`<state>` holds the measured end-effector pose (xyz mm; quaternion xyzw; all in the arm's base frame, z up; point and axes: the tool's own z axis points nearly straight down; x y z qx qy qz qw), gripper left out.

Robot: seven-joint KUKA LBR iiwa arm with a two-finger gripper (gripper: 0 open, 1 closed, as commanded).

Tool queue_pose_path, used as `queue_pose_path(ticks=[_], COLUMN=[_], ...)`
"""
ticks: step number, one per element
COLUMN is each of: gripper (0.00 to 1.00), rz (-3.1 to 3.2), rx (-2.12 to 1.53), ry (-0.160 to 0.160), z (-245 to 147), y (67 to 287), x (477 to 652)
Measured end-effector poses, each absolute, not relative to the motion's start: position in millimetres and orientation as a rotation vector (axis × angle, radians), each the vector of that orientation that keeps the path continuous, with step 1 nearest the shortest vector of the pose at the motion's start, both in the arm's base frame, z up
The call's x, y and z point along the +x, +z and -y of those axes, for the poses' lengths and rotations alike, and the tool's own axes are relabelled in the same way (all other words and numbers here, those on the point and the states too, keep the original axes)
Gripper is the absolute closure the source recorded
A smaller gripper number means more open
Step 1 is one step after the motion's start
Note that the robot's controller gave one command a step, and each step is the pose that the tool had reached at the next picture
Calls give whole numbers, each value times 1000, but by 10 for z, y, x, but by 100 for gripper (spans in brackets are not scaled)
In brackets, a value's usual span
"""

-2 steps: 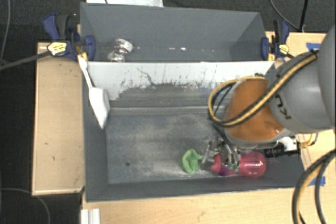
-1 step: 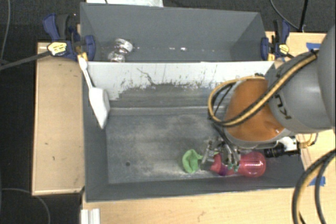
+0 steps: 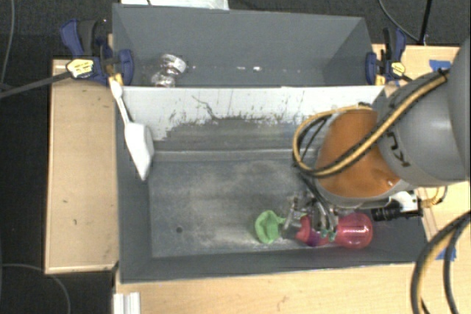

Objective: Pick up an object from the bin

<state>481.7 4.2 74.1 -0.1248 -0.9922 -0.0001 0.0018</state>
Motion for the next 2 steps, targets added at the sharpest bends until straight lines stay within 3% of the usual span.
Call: queue_pose_path(ticks=[2], gripper=[100], rz=[3117], rx=[-392], ry=[-1], z=[-42], y=[1114], x=[4828])
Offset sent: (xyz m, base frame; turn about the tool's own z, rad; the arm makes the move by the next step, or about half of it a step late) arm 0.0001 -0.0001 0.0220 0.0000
